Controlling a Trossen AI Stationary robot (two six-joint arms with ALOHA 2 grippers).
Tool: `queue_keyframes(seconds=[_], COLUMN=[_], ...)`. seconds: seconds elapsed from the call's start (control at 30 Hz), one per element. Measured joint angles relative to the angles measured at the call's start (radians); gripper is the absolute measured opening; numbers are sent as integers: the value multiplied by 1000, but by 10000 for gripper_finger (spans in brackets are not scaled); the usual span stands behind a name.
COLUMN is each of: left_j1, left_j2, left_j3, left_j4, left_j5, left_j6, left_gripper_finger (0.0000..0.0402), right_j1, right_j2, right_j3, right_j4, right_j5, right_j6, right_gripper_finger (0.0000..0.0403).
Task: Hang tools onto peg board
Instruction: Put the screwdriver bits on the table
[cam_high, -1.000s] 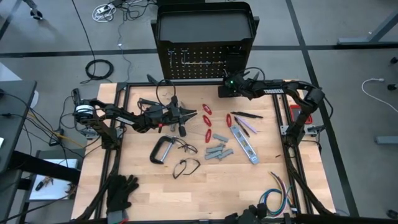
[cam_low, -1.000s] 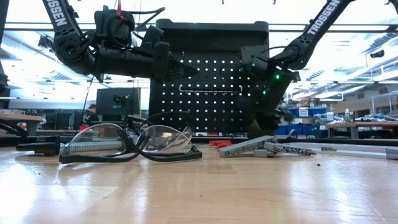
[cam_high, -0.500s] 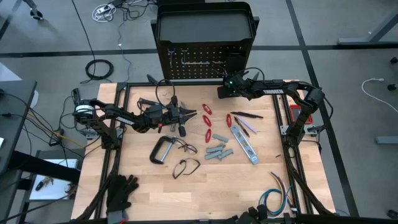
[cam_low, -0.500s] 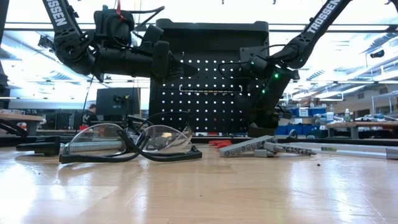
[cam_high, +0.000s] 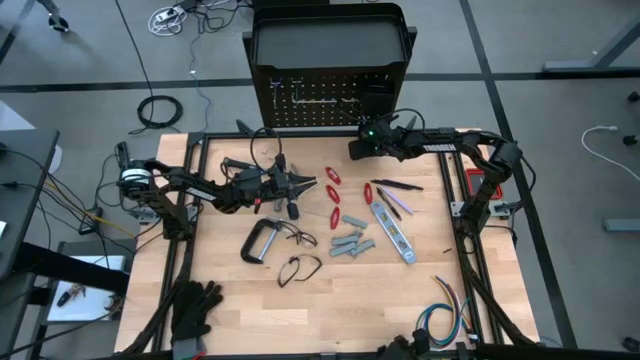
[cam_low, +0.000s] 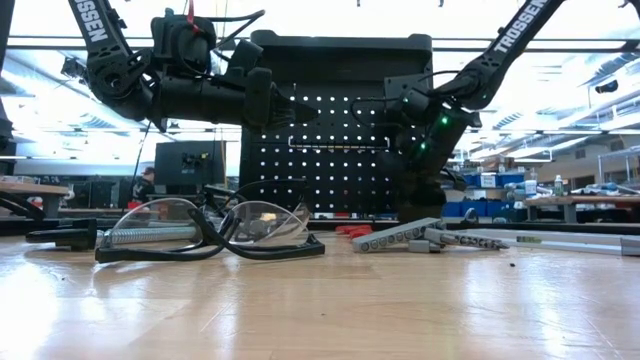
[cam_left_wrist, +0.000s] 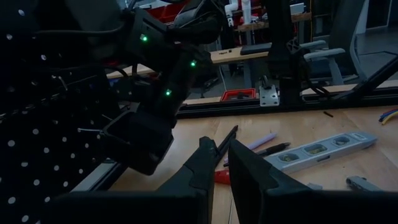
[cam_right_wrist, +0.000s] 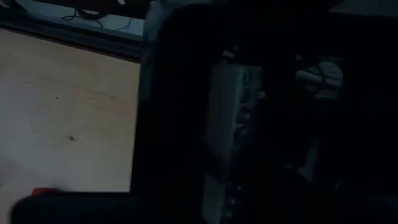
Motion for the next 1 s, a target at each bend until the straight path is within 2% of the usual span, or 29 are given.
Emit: queue_keyframes(seconds=[0.2,0.33,0.53,0.67,1.0], left_j1=[0,0,0,0,0], left_j2=[0,0,0,0,0], left_j3=[0,0,0,0,0], left_j4=[0,-4,-6,-6,-6], left_j5=[0,0,-1,-1,-1], left_j6=[0,0,0,0,0], left_gripper_finger=[47,47,47,47,47], right_j1=[5,7,24,24,28], right_j2=[-2,-7,-17,-17,-16], right_j3=[1,1,-1,-1,-1], right_j4=[3,-6,-10,-29,-28], right_j5=[0,7,15,15,11], right_j6=[-15,-34,-58,-56,-30], right_gripper_finger=[39,7,1,24,149])
